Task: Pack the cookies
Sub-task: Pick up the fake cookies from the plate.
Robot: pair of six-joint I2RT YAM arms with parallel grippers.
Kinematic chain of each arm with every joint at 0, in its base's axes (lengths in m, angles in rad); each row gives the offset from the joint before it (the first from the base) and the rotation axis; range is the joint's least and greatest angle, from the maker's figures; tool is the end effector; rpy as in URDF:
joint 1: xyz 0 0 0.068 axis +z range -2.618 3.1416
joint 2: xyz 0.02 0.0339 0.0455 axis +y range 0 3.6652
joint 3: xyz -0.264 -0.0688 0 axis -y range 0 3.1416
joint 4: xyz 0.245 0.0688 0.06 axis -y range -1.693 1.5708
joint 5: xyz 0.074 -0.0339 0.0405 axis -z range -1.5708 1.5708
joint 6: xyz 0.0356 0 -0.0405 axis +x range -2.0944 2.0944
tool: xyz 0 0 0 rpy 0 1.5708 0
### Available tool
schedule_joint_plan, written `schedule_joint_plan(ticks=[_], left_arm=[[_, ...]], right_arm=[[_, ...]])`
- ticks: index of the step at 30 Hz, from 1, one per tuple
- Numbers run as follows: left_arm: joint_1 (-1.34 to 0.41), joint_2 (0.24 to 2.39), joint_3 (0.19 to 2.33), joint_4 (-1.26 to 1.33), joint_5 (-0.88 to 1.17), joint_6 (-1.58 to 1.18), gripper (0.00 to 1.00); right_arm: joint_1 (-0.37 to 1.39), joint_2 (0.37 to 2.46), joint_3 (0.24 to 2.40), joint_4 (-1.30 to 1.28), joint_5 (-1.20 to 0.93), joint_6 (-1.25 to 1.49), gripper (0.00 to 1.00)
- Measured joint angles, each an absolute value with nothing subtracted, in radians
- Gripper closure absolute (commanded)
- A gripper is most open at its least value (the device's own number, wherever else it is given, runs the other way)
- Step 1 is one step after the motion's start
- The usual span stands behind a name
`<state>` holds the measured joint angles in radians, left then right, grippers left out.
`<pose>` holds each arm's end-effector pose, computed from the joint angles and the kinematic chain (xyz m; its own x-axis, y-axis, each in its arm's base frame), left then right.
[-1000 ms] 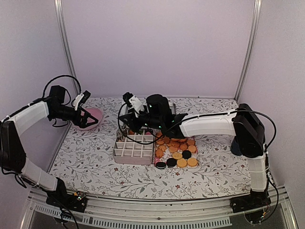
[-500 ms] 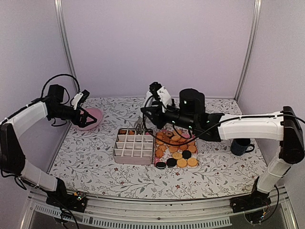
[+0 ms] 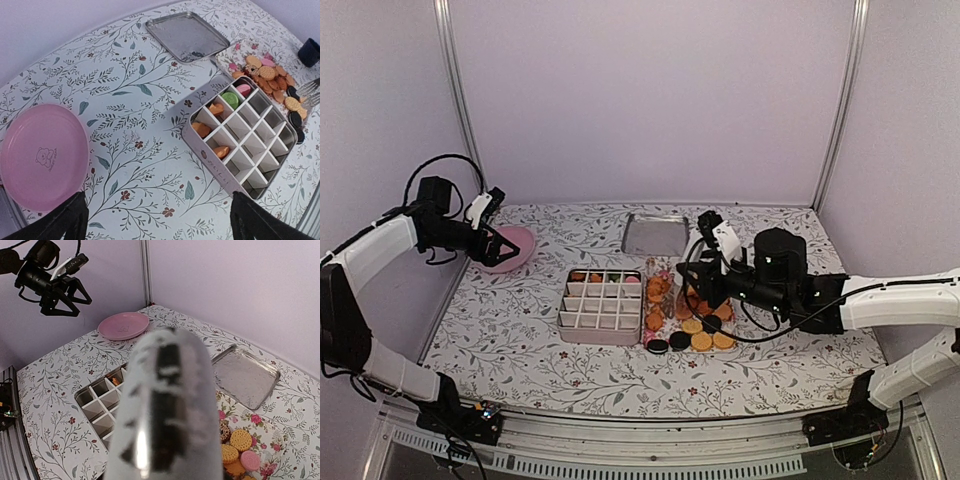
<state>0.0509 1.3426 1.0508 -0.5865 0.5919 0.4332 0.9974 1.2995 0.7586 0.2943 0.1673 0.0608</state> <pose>0.2789 -0.0057 0.2779 -0.5660 0.3200 -0.7597 0.6072 0.7851 -0.1217 0.1655 0.2454 0.2665 -0.1772 -0.1639 -0.9704 -0.7313 0.6818 0.0184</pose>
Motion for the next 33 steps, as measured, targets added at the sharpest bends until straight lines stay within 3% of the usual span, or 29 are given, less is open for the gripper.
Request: schedule_joint_plan(ticks=[20,33], left_arm=[[0.051,1.343,1.047,-0.587,0.598,0.433,0.01],[0.051,1.343,1.047,-0.587,0.598,0.442,0.01]], right_arm=[[0.879,1.583,0.933,0.389,0.163,0.018,0.62],[0.866,1.66,0.95,0.393,0.155,-0.025,0.63]])
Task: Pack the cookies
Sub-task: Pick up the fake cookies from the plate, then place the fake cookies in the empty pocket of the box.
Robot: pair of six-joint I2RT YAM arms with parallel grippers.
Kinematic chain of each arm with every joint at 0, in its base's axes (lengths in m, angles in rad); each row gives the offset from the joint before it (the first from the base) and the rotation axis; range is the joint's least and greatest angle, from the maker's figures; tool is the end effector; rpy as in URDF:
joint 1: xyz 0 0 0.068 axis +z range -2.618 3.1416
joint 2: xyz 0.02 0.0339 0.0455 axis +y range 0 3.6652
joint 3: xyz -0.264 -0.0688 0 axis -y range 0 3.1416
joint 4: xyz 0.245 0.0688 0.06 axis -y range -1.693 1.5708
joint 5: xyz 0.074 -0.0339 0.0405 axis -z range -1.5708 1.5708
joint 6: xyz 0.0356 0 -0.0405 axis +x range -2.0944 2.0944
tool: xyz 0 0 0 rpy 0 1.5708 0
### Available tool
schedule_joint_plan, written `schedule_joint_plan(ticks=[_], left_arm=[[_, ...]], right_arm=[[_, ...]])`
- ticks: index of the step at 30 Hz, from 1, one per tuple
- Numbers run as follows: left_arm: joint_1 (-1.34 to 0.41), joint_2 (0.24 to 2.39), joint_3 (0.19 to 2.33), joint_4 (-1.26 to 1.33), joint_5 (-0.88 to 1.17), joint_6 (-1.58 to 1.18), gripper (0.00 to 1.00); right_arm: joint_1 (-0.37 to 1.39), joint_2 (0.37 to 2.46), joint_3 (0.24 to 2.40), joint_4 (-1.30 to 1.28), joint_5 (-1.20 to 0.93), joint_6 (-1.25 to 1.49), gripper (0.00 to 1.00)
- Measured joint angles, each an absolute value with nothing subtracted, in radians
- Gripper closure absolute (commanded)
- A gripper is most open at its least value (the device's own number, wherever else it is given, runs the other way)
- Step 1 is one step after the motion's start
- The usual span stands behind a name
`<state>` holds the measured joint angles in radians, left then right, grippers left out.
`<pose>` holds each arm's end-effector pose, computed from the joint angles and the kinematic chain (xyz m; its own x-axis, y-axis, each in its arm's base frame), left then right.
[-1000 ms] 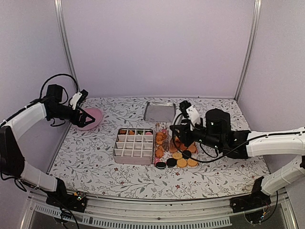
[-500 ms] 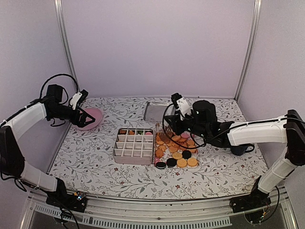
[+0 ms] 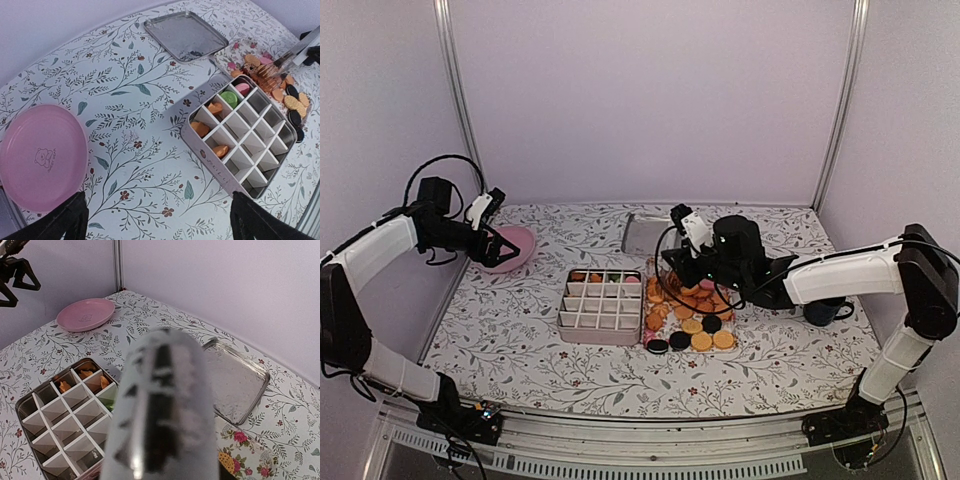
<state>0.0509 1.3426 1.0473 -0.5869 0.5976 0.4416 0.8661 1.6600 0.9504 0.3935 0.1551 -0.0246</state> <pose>0.2785 -0.0059 0.2769 -0.5625 0.3251 -0.7602 0.6144 0.7797 -0.1212 0.2453 0.2800 0.2284 -0.1851 -0.2552 -0.9490 -0.6623 0.7458 -0.0714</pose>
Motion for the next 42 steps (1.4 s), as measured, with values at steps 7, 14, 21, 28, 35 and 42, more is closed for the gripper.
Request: schedule_joint_plan(ticks=[7,14,21,28,35,42], left_arm=[[0.051,1.343,1.047,-0.586,0.598,0.442,0.01],[0.051,1.343,1.047,-0.585,0.598,0.442,0.01],[0.051,1.343,1.047,-0.583,0.599,0.442,0.01],[0.051,1.343,1.047,-0.58,0.602,0.441,0.01],[0.051,1.343,1.039,-0.58,0.602,0.441,0.01],[0.051,1.341,1.03,-0.58,0.601,0.442,0.01]], right_arm=[[0.863,1.658,0.948,0.41,0.157,-0.029,0.85],[0.863,1.645,0.948,0.403,0.163,-0.032,1.0],[0.863,1.589,0.95,0.372,0.157,-0.046,1.0],[0.891,1.555,1.017,0.358,0.131,-0.053,1.0],[0.976,1.647,1.218,0.37,0.056,-0.044,1.0],[1.021,1.881,1.409,0.381,-0.019,-0.022,1.0]])
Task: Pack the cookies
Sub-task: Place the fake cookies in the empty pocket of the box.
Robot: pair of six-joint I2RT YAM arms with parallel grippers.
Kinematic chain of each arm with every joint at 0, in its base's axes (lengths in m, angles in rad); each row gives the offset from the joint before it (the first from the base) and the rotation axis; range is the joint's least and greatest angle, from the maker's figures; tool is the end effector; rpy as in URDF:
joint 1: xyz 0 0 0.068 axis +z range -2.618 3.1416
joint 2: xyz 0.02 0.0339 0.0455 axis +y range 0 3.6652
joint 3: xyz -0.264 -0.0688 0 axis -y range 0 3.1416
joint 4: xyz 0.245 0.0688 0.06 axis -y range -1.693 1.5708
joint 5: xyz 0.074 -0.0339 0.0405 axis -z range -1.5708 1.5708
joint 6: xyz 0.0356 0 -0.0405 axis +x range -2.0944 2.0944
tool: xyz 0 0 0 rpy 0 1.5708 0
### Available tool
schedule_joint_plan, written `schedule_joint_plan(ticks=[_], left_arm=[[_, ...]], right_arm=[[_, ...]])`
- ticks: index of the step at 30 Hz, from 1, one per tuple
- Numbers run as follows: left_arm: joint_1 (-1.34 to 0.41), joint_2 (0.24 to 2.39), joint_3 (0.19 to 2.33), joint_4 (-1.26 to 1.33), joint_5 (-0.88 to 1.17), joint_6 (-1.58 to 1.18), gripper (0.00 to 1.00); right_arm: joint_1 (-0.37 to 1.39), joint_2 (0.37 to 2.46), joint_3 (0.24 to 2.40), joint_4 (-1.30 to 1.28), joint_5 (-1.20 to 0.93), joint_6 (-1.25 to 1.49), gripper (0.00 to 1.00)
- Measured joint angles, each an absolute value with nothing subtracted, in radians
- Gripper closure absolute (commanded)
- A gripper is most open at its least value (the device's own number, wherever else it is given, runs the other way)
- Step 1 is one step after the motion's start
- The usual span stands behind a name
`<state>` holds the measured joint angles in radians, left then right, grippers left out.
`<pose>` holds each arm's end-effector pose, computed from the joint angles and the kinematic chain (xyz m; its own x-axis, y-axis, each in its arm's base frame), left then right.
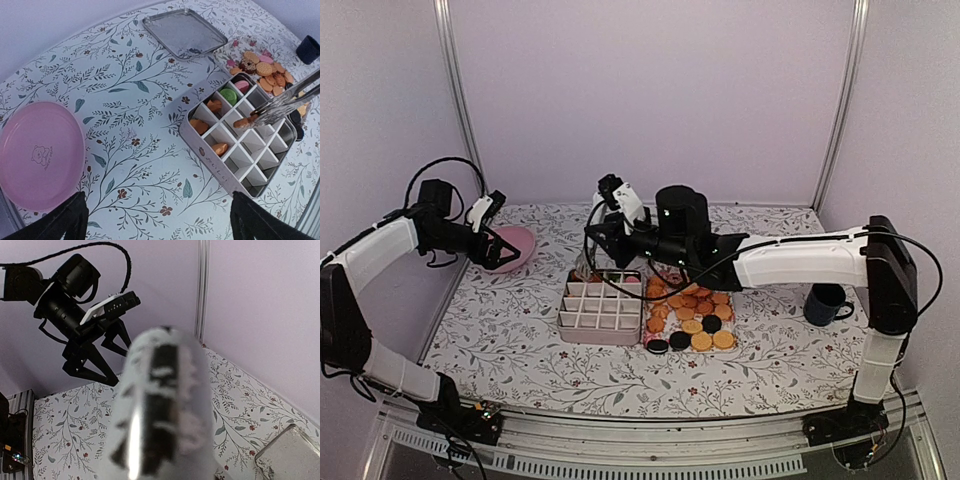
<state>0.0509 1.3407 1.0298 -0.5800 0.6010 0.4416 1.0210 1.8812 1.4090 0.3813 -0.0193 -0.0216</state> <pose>0.2770 -0.0060 0.2723 -0.5683 0.3240 -0.7563 0.6150 0.7779 -0.1288 0.2373 0.3885 0.2969 -0.0288 -0.0883 -0.9957 -0.8633 0.5042 -0.0198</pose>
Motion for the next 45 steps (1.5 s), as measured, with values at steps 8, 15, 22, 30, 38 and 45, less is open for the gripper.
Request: schedule_joint_plan(ticks=[8,15,22,30,38,45], left_arm=[[0.051,1.339,1.024,-0.58,0.597,0.45,0.01],[0.051,1.339,1.023,-0.58,0.598,0.459,0.01],[0.051,1.339,1.022,-0.58,0.598,0.46,0.01],[0.051,1.339,1.022,-0.58,0.598,0.46,0.01],[0.051,1.339,1.022,-0.58,0.599,0.459,0.01],[0.051,1.339,1.022,-0.58,0.601,0.459,0.01]], right_arm=[[1.023,1.988,1.446,0.358,-0.033,-0.02,1.0],[1.023,1.988,1.448,0.352,-0.025,-0.022,1.0],[1.022,1.987,1.448,0.351,-0.006,-0.028,0.97],[1.022,1.98,1.433,0.353,-0.005,-0.027,0.73],[1.02,1.955,1.422,0.35,0.009,-0.032,0.69],[1.011,1.882,1.393,0.347,0.019,-0.043,0.69]])
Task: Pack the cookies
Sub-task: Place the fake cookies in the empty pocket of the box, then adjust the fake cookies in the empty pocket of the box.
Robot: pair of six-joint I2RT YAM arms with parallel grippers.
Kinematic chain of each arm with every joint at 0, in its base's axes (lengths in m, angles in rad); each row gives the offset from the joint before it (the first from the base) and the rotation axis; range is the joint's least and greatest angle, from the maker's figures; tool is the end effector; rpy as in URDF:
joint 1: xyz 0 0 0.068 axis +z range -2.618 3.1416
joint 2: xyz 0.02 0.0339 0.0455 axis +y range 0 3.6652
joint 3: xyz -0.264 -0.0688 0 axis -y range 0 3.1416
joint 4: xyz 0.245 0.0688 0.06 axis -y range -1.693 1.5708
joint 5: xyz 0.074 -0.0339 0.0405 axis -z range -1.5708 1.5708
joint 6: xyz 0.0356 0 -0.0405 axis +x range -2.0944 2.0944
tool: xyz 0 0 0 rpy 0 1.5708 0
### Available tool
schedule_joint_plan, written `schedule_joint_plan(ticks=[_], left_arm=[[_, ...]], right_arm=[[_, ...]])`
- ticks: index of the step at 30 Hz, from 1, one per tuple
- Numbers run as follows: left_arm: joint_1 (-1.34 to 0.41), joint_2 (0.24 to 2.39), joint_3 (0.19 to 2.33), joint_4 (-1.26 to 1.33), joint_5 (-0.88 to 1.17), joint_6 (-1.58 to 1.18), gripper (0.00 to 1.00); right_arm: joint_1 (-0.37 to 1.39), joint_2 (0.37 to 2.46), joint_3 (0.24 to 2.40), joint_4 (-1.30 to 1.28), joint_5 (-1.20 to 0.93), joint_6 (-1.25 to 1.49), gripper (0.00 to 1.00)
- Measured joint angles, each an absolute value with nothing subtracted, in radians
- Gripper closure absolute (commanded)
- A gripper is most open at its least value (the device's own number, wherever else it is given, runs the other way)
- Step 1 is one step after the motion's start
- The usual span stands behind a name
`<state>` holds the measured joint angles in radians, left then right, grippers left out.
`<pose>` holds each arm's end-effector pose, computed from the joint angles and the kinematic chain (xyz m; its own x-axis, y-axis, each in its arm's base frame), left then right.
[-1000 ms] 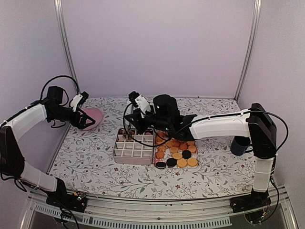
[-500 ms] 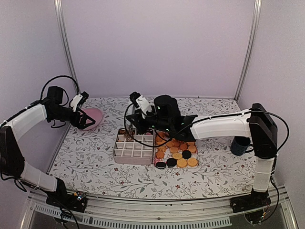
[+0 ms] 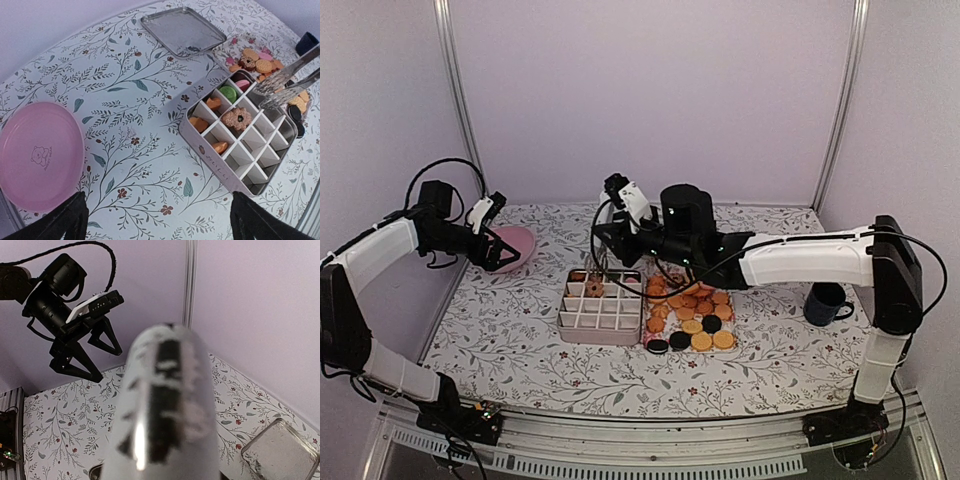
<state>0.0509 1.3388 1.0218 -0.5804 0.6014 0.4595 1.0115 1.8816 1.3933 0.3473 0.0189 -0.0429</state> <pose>0.2759 -0.0061 0.2703 -0.5620 0.3375 -0.7551 0.6245 0.7718 -0.1198 0.2413 0.3843 0.2875 -0.0386 -0.1424 -0.9891 -0.8400 0.5407 -0.0451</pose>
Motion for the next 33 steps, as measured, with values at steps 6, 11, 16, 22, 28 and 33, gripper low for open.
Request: schedule_joint_plan(ticks=[6,11,16,22,28,33], left_arm=[[0.051,1.339,1.022,-0.58,0.602,0.459,0.01],[0.051,1.339,1.022,-0.58,0.603,0.459,0.01],[0.051,1.339,1.021,-0.58,0.602,0.459,0.01],[0.051,1.339,1.021,-0.58,0.602,0.459,0.01],[0.051,1.339,1.021,-0.58,0.601,0.459,0.01],[0.051,1.339,1.02,-0.58,0.601,0.459,0.01]], right_arm=[[1.001,1.853,1.389,0.363,0.015,-0.043,0.67],[0.998,1.863,1.389,0.36,0.005,-0.038,0.62],[0.987,1.902,1.389,0.358,-0.023,-0.019,0.6],[0.97,1.935,1.389,0.354,-0.063,0.015,0.62],[0.967,1.938,1.389,0.352,-0.089,0.035,0.66],[0.967,1.951,1.394,0.352,-0.101,0.039,0.7]])
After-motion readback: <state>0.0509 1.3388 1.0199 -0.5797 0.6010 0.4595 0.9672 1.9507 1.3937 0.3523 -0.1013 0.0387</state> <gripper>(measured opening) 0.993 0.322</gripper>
